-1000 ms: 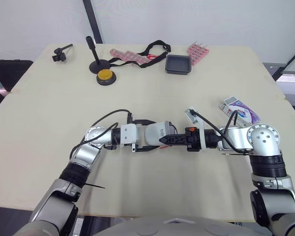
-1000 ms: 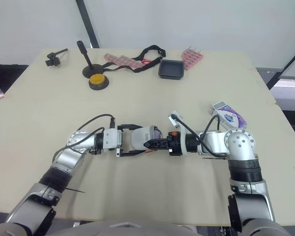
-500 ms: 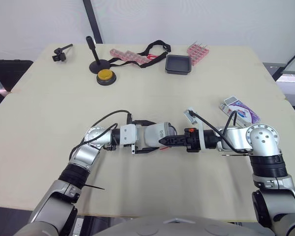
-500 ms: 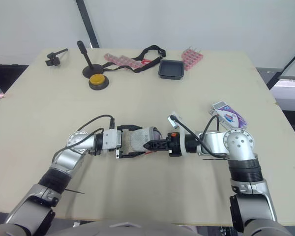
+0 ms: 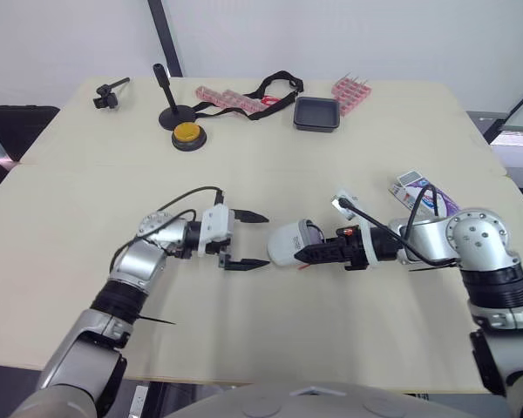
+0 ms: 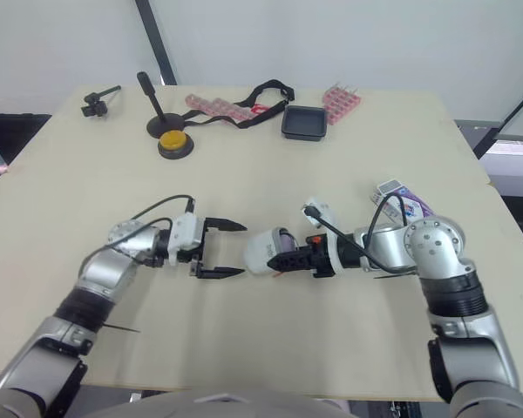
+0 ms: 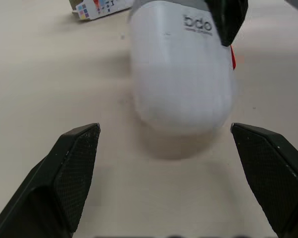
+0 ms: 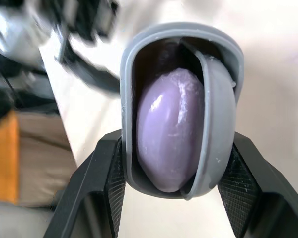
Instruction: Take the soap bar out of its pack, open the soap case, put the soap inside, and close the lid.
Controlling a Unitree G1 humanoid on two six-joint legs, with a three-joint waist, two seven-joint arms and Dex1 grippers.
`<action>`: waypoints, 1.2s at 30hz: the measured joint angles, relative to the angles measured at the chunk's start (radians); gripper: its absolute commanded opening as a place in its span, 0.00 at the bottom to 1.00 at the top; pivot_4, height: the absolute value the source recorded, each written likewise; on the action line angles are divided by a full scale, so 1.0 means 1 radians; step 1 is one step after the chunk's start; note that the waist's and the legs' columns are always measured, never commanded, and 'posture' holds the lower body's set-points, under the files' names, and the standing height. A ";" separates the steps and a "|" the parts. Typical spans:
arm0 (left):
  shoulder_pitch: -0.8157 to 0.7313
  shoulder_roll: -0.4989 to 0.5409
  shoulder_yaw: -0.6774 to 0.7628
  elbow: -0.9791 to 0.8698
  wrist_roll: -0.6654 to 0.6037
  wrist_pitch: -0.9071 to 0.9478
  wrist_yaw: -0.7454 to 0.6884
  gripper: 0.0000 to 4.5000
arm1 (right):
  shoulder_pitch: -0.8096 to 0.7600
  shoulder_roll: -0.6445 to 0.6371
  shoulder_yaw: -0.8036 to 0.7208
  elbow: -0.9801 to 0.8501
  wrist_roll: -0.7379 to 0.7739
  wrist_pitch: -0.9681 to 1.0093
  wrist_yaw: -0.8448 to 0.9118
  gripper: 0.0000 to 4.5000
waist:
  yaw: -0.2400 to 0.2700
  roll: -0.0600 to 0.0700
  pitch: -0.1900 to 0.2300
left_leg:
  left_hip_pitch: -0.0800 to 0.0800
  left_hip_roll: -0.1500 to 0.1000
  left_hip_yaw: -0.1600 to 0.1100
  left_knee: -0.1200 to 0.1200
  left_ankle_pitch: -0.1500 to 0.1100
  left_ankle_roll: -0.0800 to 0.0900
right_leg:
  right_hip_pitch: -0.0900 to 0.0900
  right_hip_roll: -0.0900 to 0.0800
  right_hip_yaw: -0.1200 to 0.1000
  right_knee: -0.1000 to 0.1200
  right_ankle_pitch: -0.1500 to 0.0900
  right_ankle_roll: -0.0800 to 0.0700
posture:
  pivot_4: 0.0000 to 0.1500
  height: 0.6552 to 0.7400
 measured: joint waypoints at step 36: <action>-0.140 -0.154 -0.122 -0.233 0.067 0.476 0.191 1.00 | -0.472 -0.213 0.717 -0.212 -0.973 -0.398 0.738 0.46 | 0.000 -0.001 0.001 | -0.001 0.000 0.000 -0.001 0.001 0.001 | 0.001 0.001 0.000 0.002 0.000 0.000 | 1.00 0.87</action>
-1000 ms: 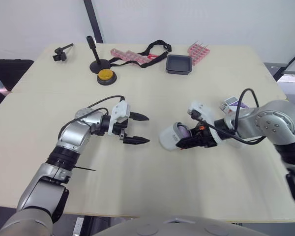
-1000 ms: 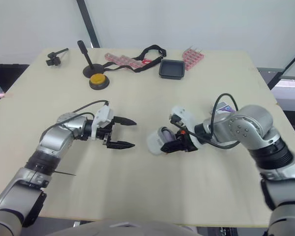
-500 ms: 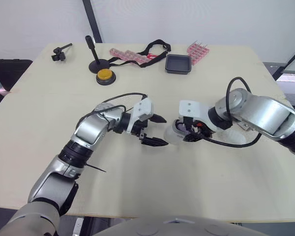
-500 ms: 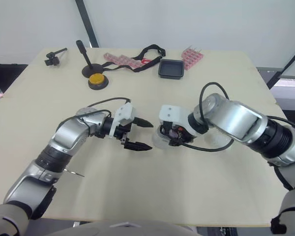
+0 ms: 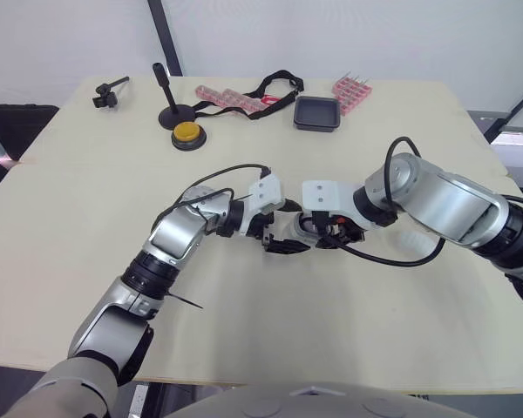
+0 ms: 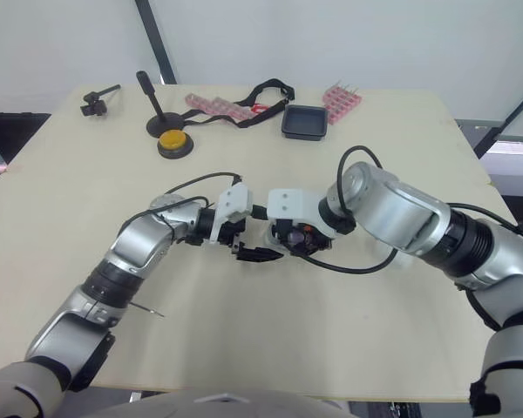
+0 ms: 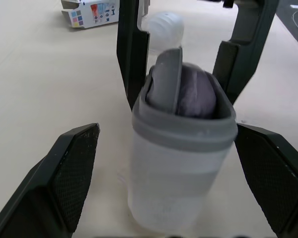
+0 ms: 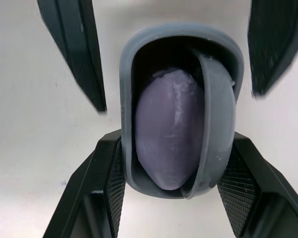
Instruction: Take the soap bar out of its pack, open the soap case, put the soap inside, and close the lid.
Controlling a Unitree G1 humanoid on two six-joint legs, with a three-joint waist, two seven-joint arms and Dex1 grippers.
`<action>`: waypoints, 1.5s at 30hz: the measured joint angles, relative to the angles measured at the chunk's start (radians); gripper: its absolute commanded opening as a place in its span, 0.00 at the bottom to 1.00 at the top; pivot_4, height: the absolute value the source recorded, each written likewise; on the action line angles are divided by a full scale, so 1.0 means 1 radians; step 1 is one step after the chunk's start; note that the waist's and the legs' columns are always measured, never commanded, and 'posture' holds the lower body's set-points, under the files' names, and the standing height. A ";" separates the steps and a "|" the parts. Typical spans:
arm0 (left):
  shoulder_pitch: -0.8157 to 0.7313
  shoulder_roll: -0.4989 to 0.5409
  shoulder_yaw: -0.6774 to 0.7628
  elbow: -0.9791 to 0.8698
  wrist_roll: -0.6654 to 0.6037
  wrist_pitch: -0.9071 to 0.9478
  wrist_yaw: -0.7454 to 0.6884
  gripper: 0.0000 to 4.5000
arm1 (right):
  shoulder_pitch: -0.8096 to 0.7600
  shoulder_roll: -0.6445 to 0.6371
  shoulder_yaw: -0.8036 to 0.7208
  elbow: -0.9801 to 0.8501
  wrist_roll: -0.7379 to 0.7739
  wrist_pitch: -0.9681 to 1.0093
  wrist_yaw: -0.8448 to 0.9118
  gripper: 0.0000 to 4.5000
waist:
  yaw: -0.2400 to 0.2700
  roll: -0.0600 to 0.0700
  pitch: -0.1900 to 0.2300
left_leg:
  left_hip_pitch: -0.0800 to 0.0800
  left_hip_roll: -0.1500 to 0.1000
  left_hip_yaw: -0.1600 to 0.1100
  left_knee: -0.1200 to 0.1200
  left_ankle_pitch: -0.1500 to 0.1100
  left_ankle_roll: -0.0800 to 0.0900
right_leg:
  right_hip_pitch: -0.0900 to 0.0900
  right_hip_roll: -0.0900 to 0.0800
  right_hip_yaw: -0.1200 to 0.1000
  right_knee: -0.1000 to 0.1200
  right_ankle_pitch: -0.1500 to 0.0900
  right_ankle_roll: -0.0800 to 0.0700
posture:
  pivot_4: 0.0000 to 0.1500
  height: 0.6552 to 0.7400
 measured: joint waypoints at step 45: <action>-0.024 -0.017 -0.028 0.068 0.030 -0.115 -0.048 0.43 | 0.029 0.003 -0.016 -0.007 -0.072 -0.003 0.053 0.46 | 0.001 0.000 0.000 | 0.000 0.000 0.000 0.004 0.000 0.000 | 0.000 0.000 0.001 0.002 0.000 0.000 | 1.00 0.87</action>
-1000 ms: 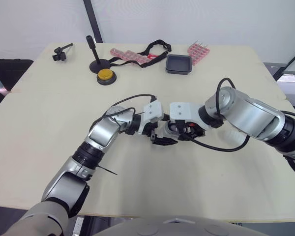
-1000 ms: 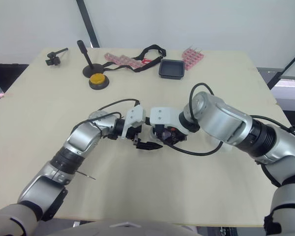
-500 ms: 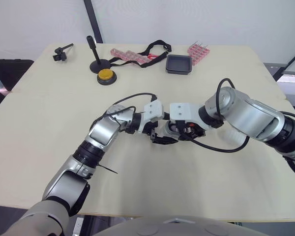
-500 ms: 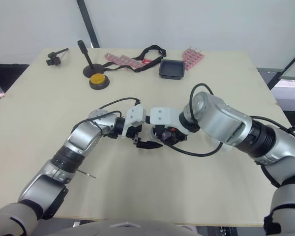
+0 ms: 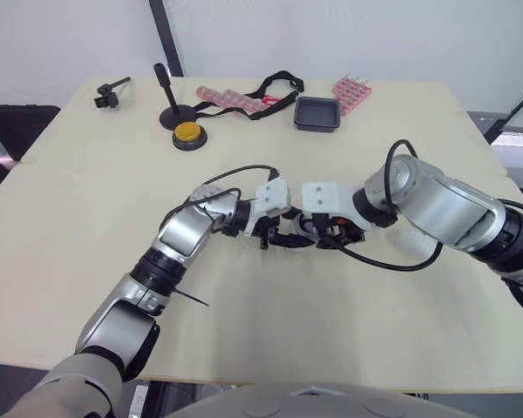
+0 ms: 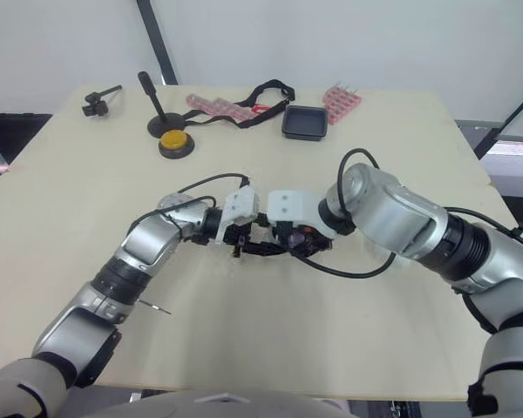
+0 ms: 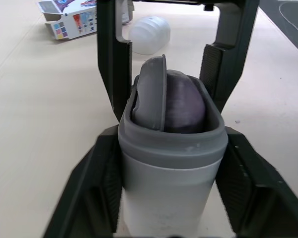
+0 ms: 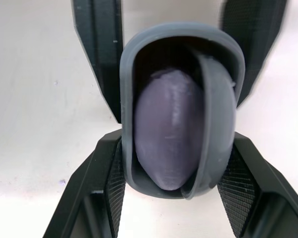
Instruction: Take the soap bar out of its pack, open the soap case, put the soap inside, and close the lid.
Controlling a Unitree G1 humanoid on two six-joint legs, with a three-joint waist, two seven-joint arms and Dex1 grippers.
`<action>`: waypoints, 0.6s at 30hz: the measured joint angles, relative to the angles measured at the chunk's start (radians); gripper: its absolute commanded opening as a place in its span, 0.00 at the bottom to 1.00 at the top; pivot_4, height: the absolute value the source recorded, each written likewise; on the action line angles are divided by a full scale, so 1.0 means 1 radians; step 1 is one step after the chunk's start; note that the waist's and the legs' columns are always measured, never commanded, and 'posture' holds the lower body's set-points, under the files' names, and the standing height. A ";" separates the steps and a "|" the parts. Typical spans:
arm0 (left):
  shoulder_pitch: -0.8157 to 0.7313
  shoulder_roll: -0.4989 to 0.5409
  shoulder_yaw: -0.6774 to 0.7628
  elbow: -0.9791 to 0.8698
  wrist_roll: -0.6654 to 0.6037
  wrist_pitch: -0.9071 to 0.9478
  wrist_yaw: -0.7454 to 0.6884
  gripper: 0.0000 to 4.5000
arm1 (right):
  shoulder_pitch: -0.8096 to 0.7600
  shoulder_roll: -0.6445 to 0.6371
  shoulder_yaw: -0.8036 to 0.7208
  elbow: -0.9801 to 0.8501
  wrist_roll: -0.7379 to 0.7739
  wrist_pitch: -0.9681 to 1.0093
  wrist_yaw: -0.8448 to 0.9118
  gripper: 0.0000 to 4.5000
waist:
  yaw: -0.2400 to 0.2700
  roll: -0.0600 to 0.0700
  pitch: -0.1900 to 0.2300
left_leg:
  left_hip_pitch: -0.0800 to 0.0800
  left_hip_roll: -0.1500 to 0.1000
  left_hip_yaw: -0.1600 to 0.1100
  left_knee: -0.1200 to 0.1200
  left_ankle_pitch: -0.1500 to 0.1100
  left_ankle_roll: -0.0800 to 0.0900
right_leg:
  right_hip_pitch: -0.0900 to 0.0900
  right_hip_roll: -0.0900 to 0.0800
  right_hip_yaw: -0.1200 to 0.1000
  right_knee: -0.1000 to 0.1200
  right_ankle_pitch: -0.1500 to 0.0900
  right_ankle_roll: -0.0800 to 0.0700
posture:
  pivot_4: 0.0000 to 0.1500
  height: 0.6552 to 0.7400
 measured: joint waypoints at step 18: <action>0.000 0.002 0.000 0.008 0.016 -0.030 -0.010 0.43 | 0.004 0.010 -0.004 0.010 -0.016 -0.003 0.014 0.68 | -0.001 0.000 0.000 | 0.000 0.000 0.000 0.000 0.000 0.000 | 0.000 0.000 0.000 0.001 0.000 0.000 | 1.00 0.87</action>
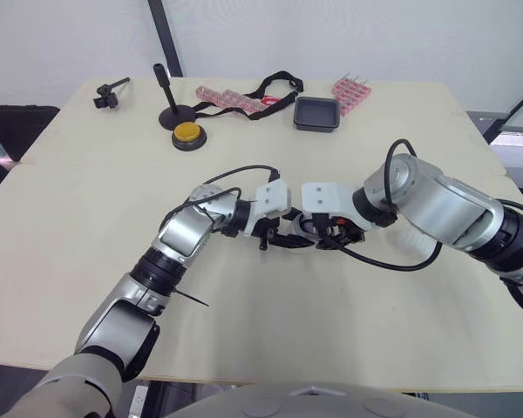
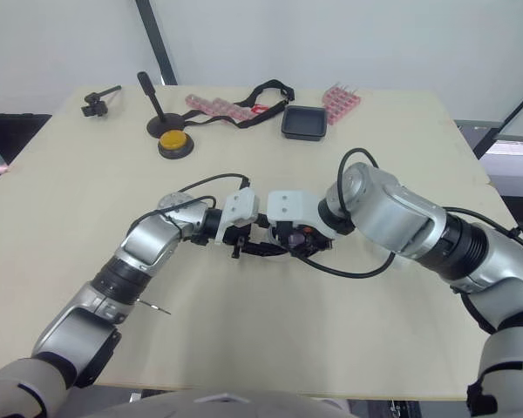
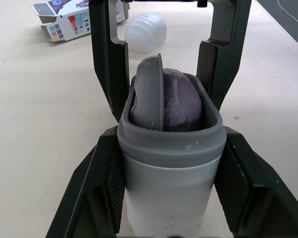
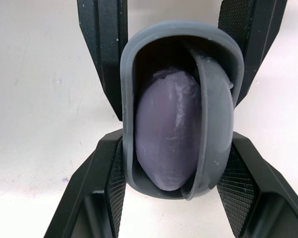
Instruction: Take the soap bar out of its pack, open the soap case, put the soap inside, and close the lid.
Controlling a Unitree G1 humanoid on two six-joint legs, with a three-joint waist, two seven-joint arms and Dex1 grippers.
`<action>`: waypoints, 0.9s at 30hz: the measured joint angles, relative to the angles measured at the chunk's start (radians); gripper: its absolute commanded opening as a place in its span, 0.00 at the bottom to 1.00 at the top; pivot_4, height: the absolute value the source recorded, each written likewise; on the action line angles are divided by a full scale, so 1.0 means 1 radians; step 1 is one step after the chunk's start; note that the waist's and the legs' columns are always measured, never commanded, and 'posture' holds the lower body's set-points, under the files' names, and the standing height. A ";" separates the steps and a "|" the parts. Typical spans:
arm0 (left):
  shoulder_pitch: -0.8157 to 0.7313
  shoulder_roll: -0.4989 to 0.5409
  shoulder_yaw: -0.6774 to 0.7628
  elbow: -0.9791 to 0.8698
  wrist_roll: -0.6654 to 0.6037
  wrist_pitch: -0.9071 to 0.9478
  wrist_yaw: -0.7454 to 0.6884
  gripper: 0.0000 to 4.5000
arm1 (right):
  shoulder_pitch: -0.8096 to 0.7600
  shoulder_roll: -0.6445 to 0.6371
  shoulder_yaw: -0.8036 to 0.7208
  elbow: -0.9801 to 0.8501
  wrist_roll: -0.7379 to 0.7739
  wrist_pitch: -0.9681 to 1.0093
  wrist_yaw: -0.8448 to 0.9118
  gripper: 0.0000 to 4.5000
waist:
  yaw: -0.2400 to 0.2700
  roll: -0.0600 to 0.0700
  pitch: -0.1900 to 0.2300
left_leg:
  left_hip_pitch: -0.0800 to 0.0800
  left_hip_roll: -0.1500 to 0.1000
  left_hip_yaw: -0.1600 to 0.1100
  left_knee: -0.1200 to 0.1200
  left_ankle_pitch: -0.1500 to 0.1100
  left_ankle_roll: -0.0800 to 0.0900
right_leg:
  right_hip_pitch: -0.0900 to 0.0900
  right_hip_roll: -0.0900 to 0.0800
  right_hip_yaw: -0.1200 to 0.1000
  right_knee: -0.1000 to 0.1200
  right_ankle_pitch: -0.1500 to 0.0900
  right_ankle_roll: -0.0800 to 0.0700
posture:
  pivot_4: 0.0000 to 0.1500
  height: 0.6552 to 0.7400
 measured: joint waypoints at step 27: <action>0.238 -0.038 0.190 -0.007 -0.215 -0.185 -0.057 0.43 | 0.675 0.108 -0.678 -0.039 0.235 -0.312 -0.068 1.00 | 0.008 0.000 -0.001 | -0.001 0.001 0.000 0.003 -0.004 0.006 | -0.001 -0.002 0.000 -0.001 -0.001 -0.003 | 1.00 0.87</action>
